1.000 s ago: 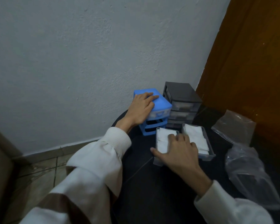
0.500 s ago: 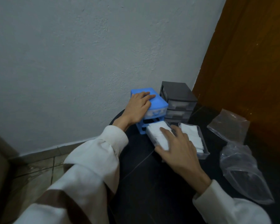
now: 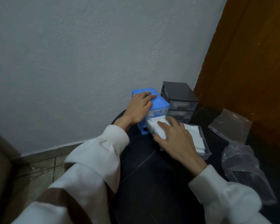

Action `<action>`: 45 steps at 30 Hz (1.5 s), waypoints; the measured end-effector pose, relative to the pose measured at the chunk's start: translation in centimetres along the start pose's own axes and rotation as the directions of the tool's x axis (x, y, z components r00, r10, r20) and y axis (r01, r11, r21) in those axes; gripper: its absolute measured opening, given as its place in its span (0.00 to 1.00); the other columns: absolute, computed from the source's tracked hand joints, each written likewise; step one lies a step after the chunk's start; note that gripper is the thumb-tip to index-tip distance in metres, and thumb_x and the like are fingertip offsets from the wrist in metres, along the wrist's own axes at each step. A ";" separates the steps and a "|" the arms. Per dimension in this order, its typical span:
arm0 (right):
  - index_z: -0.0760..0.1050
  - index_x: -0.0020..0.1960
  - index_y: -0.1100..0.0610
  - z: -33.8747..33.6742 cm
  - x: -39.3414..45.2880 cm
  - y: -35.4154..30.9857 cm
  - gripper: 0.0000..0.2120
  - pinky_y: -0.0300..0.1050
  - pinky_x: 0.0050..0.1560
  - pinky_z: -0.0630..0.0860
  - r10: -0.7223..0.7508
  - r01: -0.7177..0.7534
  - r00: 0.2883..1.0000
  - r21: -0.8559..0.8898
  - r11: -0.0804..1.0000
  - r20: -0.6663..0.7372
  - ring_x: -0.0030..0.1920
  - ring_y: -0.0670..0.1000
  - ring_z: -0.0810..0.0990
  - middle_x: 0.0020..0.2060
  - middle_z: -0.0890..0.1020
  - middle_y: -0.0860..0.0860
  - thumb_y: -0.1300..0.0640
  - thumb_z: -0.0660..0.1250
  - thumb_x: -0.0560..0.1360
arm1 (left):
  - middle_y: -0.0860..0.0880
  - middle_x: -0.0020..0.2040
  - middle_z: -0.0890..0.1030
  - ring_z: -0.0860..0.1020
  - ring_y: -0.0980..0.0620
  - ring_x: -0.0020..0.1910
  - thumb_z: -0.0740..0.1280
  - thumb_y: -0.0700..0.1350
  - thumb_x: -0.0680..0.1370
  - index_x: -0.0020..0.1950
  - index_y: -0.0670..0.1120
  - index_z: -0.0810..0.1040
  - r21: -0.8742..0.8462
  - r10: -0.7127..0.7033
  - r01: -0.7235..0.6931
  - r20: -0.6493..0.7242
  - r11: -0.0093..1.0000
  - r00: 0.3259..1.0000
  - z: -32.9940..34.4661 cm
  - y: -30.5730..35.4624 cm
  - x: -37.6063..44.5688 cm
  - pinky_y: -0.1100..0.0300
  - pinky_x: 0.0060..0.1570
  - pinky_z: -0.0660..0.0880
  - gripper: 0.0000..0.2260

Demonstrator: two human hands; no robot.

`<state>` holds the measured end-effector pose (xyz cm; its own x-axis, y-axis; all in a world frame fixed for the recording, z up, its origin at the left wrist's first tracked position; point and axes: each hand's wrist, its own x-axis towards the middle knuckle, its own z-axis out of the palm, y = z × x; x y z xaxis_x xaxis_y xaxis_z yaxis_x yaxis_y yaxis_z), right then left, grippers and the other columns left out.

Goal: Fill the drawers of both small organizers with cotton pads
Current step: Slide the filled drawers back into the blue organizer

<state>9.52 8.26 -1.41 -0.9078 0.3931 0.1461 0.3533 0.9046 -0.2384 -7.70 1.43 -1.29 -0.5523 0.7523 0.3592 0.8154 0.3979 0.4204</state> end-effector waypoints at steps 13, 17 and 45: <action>0.54 0.73 0.44 0.8 0.7 0.4 0.28 0.53 0.60 0.60 -0.080 0.077 0.997 -0.245 0.967 0.000 0.62 0.56 0.67 0.73 0.61 0.45 0.38 0.47 0.75 | 0.45 0.73 0.65 0.62 0.49 0.70 0.47 0.49 0.78 0.72 0.46 0.67 -0.008 -0.006 0.006 -0.009 1.000 1.000 0.1 0.0 0.0 0.60 0.68 0.51 0.24; 0.57 0.72 0.44 0.7 1.6 0.0 0.30 0.55 0.60 0.59 -0.062 0.075 0.997 -0.319 0.945 0.048 0.63 0.59 0.66 0.72 0.63 0.45 0.37 0.40 0.73 | 0.44 0.72 0.65 0.63 0.49 0.70 0.45 0.50 0.75 0.72 0.46 0.67 -0.016 -0.001 0.001 -0.009 1.000 1.000 0.2 0.0 0.1 0.60 0.68 0.51 0.27; 0.78 0.43 0.57 2.1 1.5 2.3 0.05 0.42 0.40 0.72 -0.328 0.327 0.861 -0.069 0.942 -0.389 0.42 0.51 0.77 0.41 0.79 0.52 0.62 0.73 0.69 | 0.45 0.72 0.65 0.62 0.49 0.70 0.45 0.51 0.74 0.71 0.46 0.67 -0.036 -0.012 0.011 -0.021 0.999 1.000 0.1 0.3 -0.3 0.60 0.68 0.51 0.28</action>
<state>8.46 10.58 -3.70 -0.8093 0.1062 0.5777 0.0514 0.9925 -0.1105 -7.30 1.39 -1.33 -0.5654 0.7364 0.3716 0.8026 0.3872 0.4538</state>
